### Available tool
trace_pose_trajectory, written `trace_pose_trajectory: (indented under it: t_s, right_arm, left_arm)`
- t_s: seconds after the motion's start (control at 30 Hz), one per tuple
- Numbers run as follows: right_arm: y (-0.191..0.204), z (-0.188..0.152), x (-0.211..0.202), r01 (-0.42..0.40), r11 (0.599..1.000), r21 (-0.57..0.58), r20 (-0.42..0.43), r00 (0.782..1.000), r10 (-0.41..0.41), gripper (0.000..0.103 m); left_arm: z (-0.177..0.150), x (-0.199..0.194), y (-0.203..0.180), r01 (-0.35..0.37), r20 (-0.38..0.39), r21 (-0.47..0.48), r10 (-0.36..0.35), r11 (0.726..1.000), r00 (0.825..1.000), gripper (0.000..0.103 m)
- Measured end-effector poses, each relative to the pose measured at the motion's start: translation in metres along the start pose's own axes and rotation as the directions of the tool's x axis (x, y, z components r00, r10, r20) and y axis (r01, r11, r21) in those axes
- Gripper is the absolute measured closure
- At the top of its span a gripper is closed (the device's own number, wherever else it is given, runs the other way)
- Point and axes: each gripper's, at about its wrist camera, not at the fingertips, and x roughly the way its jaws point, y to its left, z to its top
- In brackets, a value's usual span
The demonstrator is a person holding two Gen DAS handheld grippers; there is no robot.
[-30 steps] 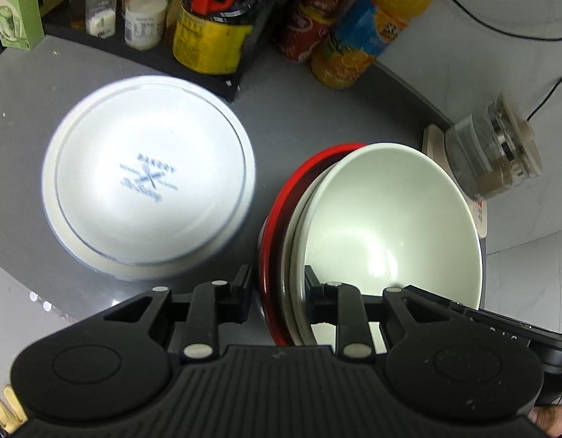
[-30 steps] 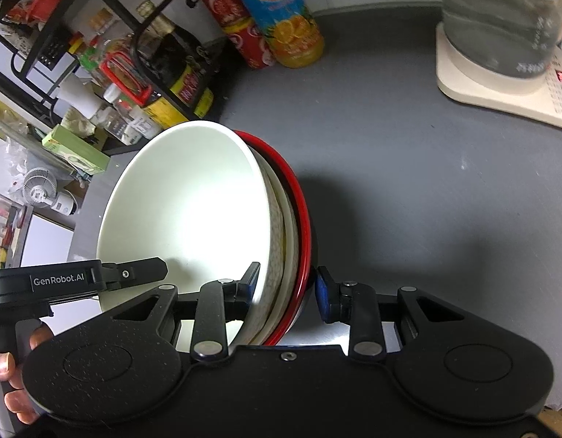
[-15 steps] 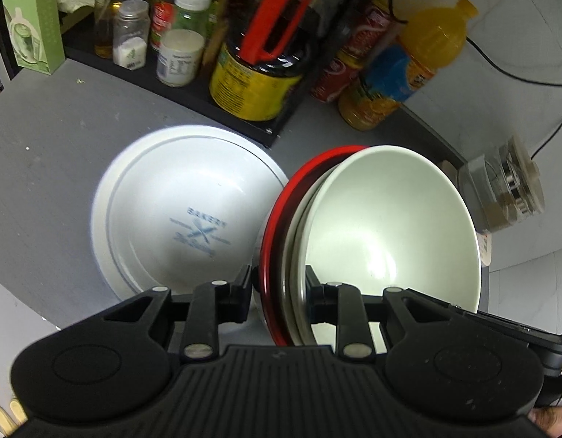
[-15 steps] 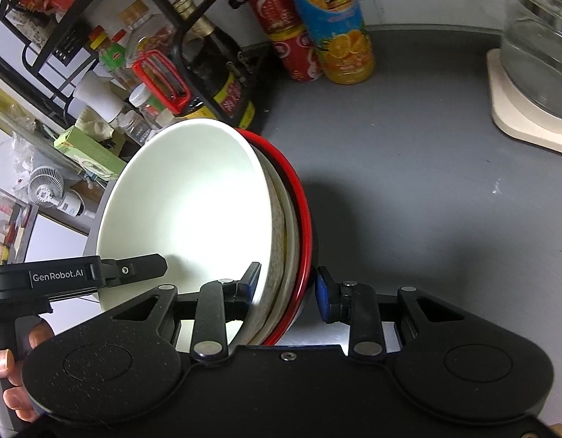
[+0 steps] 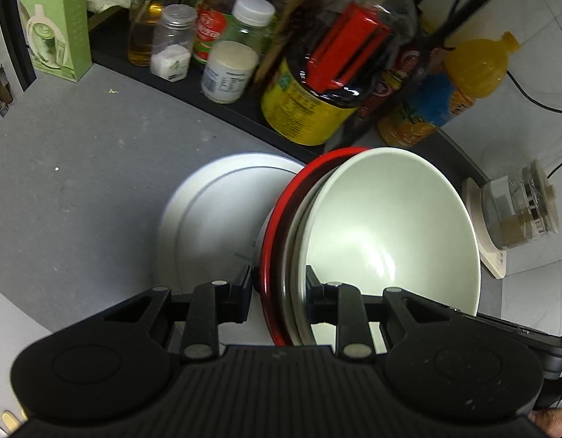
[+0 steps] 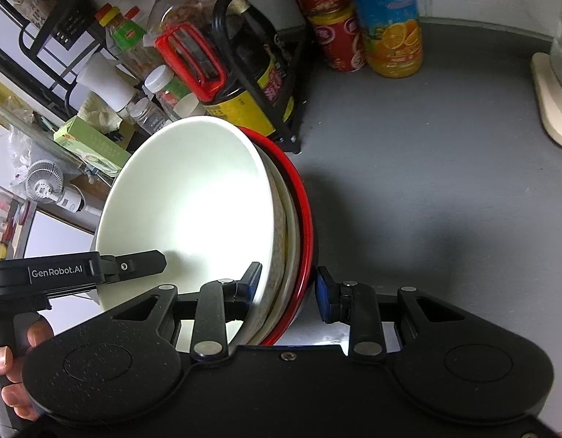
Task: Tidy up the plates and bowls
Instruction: 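Carry the bowl stack over the plate stack and lower it on top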
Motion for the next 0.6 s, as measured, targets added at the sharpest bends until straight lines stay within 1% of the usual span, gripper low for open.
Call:
trace_pose_trajectory:
  t_s: [0.23,0.6]
  right_arm:
    - [0.016,-0.002,0.019,0.016,0.999,0.028,-0.01,1.0,-0.016,0.073]
    - [0.027,-0.007,0.04,0.042,0.996,0.076,-0.024,0.999,-0.041,0.073]
  left_arm:
    - [0.008,0.008,0.022,0.006,-0.026,0.01,-0.005,1.0,1.0,0.077]
    - [0.022,0.021,0.04,0.018,-0.061,0.03,-0.016,0.999,0.998,0.077]
